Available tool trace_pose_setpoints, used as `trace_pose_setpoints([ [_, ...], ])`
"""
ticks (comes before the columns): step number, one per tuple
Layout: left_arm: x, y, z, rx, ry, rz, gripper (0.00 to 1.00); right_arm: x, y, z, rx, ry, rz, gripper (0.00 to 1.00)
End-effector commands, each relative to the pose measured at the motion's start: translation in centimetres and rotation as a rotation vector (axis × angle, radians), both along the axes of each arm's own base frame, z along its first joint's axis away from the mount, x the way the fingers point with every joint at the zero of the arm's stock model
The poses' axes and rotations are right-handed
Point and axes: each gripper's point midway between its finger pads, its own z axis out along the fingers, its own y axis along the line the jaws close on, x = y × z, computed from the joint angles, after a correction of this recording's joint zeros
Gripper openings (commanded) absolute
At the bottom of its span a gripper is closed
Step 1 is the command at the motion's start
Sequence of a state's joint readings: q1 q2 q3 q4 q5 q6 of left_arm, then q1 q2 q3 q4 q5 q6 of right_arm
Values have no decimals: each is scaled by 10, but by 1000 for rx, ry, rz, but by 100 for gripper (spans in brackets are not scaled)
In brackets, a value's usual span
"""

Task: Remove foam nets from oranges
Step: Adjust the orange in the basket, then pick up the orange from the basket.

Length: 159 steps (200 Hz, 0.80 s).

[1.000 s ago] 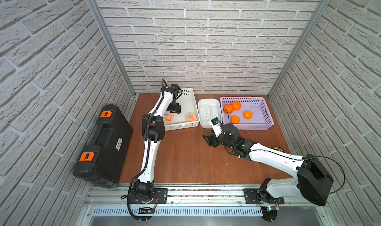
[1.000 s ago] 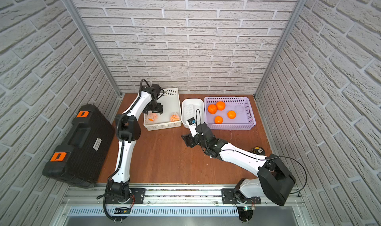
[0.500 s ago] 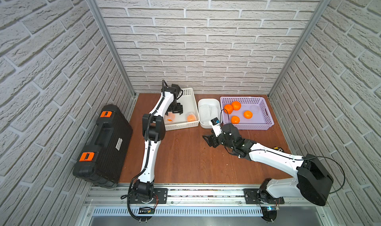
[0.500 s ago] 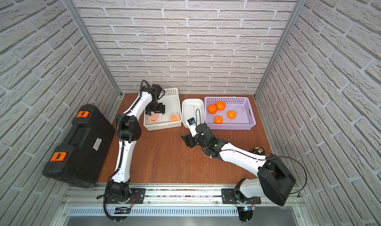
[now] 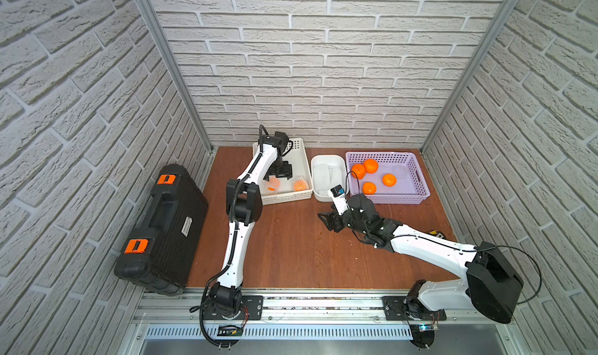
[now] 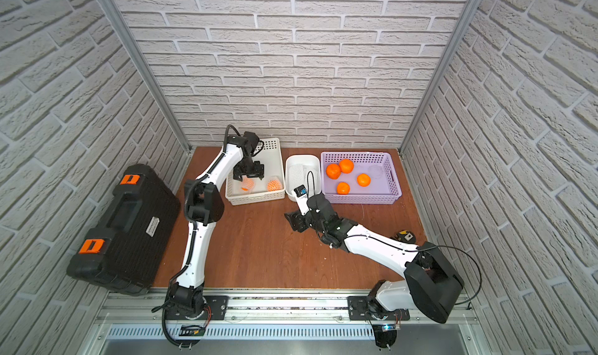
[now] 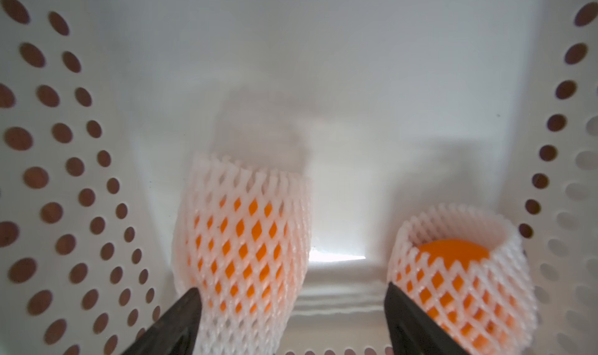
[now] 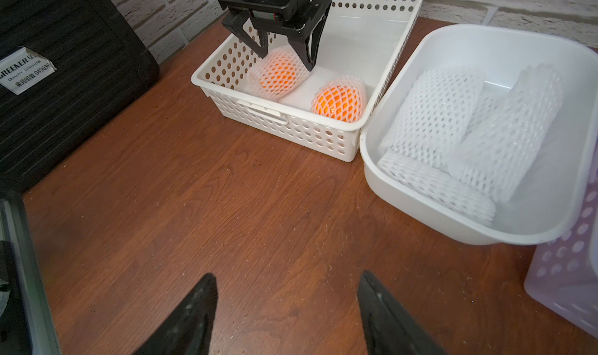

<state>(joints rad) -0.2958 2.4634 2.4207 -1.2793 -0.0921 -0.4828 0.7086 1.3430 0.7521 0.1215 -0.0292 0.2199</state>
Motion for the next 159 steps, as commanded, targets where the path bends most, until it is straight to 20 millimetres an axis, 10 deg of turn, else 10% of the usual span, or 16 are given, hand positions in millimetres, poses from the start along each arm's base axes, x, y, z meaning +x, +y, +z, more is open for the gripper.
trace_pose_setpoints([
  [1, 8, 18, 32, 86, -93, 17, 89, 5, 7, 18, 28, -43, 21, 69],
  [159, 8, 28, -23, 91, 35, 11, 93, 5, 10, 16, 25, -33, 32, 69],
])
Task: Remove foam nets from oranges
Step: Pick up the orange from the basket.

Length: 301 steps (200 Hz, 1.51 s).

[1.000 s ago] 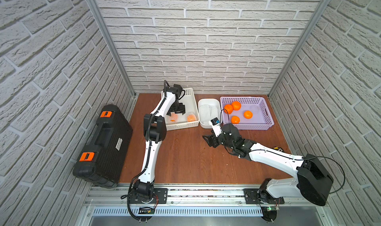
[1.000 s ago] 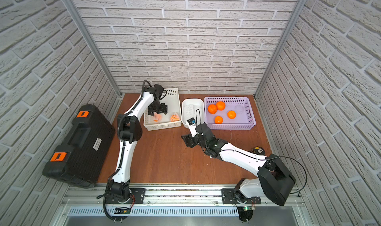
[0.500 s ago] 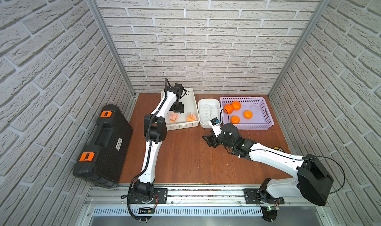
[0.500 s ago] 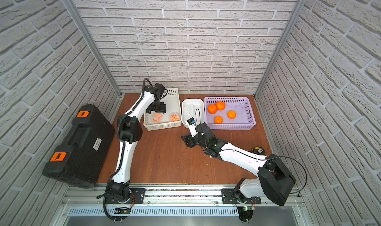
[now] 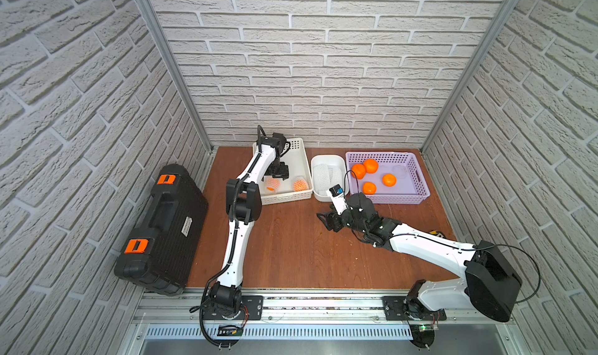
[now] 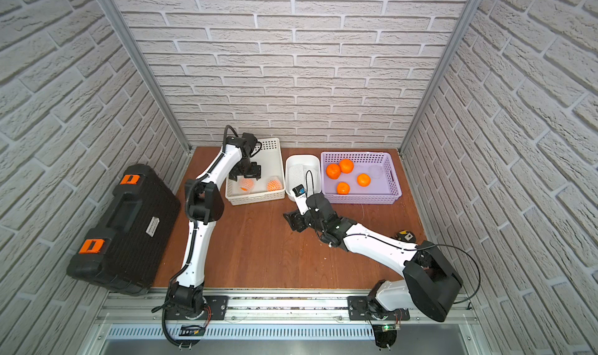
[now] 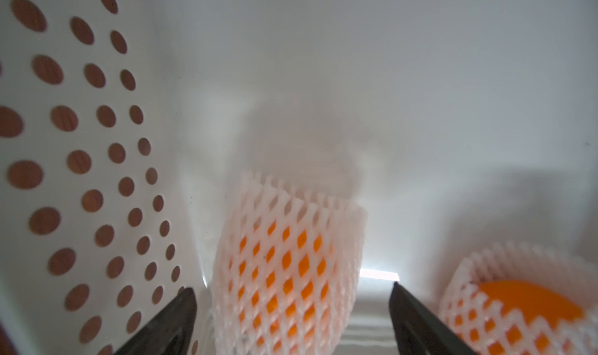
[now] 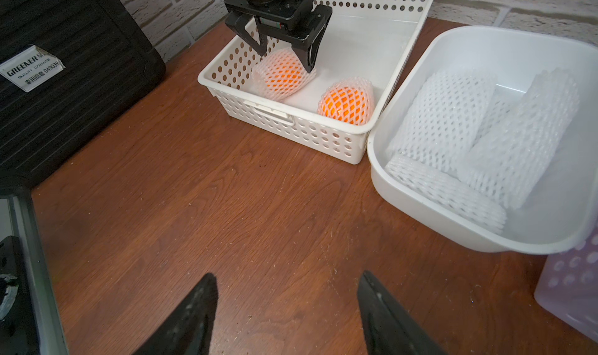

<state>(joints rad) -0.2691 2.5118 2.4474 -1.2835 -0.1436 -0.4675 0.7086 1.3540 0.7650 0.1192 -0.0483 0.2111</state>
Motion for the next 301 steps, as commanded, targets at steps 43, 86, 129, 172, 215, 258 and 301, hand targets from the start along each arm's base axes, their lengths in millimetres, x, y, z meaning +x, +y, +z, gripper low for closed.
trace_pose_setpoints([
  [43, -4, 11, -19, 56, 55, 15, 90, 5, 6, 14, 21, -34, 11, 69],
  [86, -1, 5, -22, 13, 49, 33, 84, 4, 7, 15, 23, -34, 18, 70],
  [129, -1, -3, -19, -53, 49, 66, 77, 6, 2, 15, 25, -40, -12, 71],
  [172, -6, -3, -22, -13, 67, 22, 81, 7, -9, 21, 40, -70, -62, 71],
  [215, -8, -5, -29, 9, 75, 21, 78, 10, -24, 24, 57, -94, -128, 75],
  [258, -8, -10, -33, 7, 78, 25, 74, 19, -44, 22, 94, -68, -225, 83],
  [301, -9, -15, -29, -25, 71, 63, 67, 21, -48, 19, 132, -42, -220, 100],
])
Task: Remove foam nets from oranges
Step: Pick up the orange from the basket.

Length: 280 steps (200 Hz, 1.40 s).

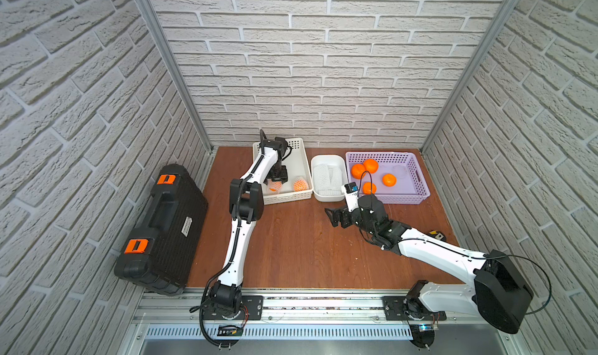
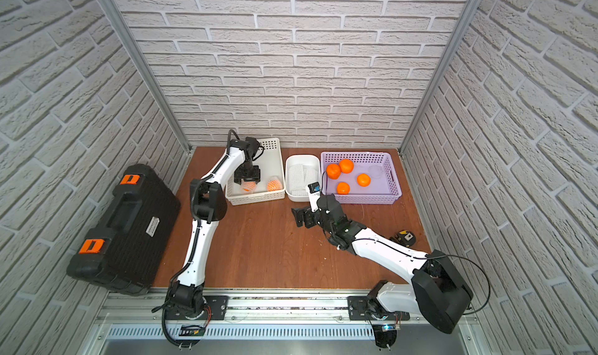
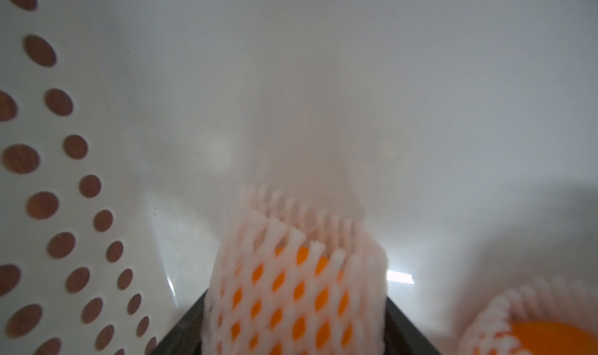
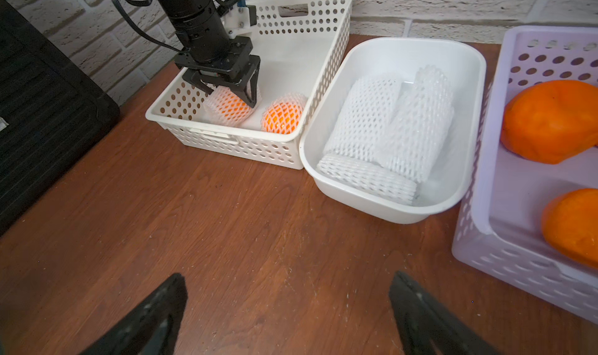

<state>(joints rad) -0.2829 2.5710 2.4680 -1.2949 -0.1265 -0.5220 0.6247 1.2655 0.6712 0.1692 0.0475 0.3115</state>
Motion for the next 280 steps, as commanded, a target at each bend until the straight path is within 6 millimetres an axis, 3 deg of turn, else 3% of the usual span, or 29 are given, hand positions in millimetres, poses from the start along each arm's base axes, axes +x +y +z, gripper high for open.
trace_pose_setpoints([
  [1, -5, -5, -4, -14, 22, 27, 67, 4, 2, 17, 70, -39, -3, 100],
  [32, 0, -12, 20, -87, -29, 119, 52, 5, 5, 16, 70, -31, 10, 100],
  [77, 3, -31, 71, -305, -115, 314, 52, 4, 12, 15, 68, -20, 51, 98],
  [122, -8, -38, 119, -520, -194, 522, 52, 1, 20, 22, 86, -16, 96, 85],
  [166, -41, -48, 140, -752, -227, 741, 53, -2, 43, 50, 254, 43, 149, 79],
  [211, -79, -44, 161, -876, -354, 924, 56, -3, 85, 88, 501, 115, 245, 71],
  [267, -107, -45, 168, -953, -338, 963, 57, 13, 139, 75, 625, 259, 259, 42],
  [280, -112, -44, 169, -959, -338, 966, 57, 12, 146, 71, 615, 259, 254, 41],
])
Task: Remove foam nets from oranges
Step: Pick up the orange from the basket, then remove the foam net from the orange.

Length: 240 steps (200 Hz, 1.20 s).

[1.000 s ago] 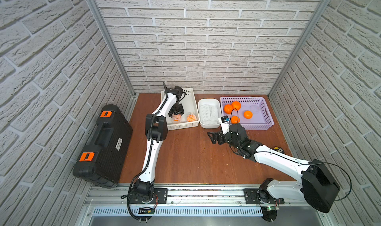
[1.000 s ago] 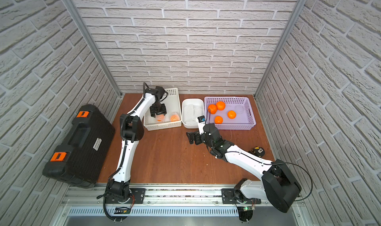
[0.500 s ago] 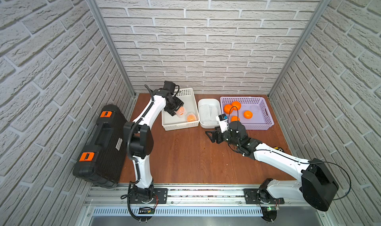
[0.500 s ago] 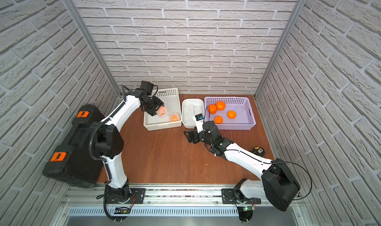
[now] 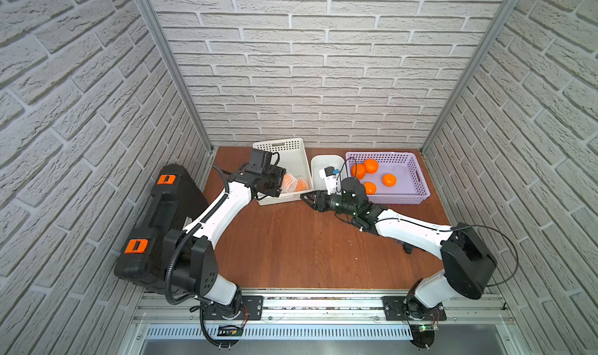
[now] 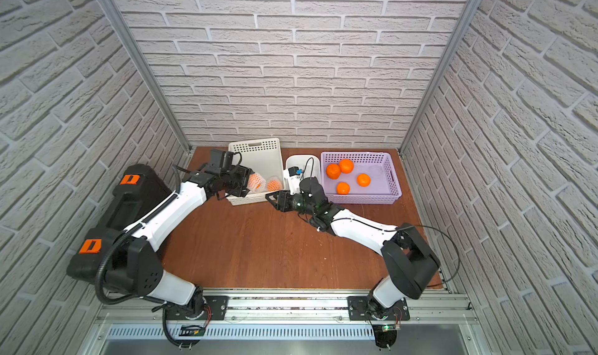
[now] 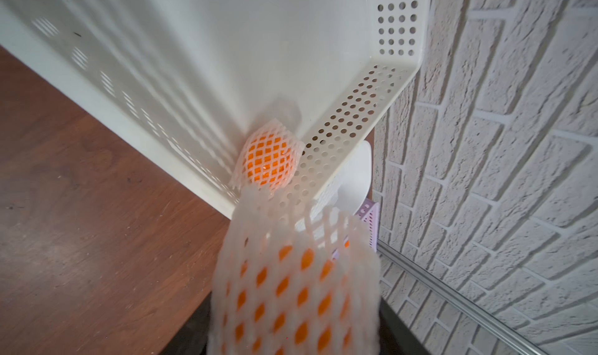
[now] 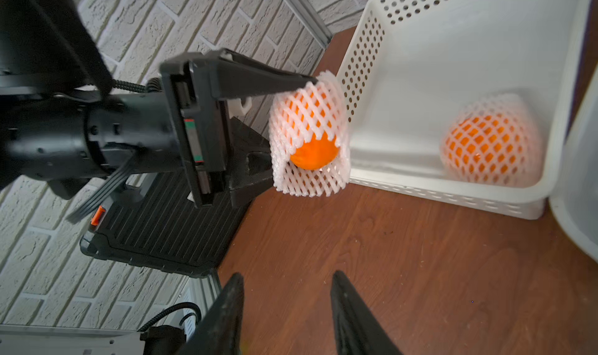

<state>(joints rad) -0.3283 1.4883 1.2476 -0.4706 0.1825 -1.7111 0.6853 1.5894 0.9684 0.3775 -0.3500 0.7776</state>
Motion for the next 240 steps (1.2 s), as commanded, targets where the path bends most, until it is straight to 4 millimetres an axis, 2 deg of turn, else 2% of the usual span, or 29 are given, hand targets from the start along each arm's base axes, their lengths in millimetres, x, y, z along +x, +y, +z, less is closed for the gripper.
trace_pose_setpoints([
  [1, -1, -2, 13, -56, -44, 32, 57, -1, 18, 21, 91, -6, 12, 41],
  [70, -21, 3, 15, -88, -53, 39, 56, -3, 22, 31, 63, -50, -4, 32],
  [115, -29, 0, 18, -112, -59, 18, 56, 5, 25, 38, 29, -74, -12, 24],
  [138, -33, 2, 18, -118, -62, 24, 56, 8, 33, 34, 30, -51, 5, 21],
  [177, -36, 6, 19, -128, -64, 27, 56, 8, 41, 24, 27, -35, 14, 21],
  [240, -37, 8, 26, -140, -80, 25, 56, 10, 45, 24, 7, -42, 6, 23],
])
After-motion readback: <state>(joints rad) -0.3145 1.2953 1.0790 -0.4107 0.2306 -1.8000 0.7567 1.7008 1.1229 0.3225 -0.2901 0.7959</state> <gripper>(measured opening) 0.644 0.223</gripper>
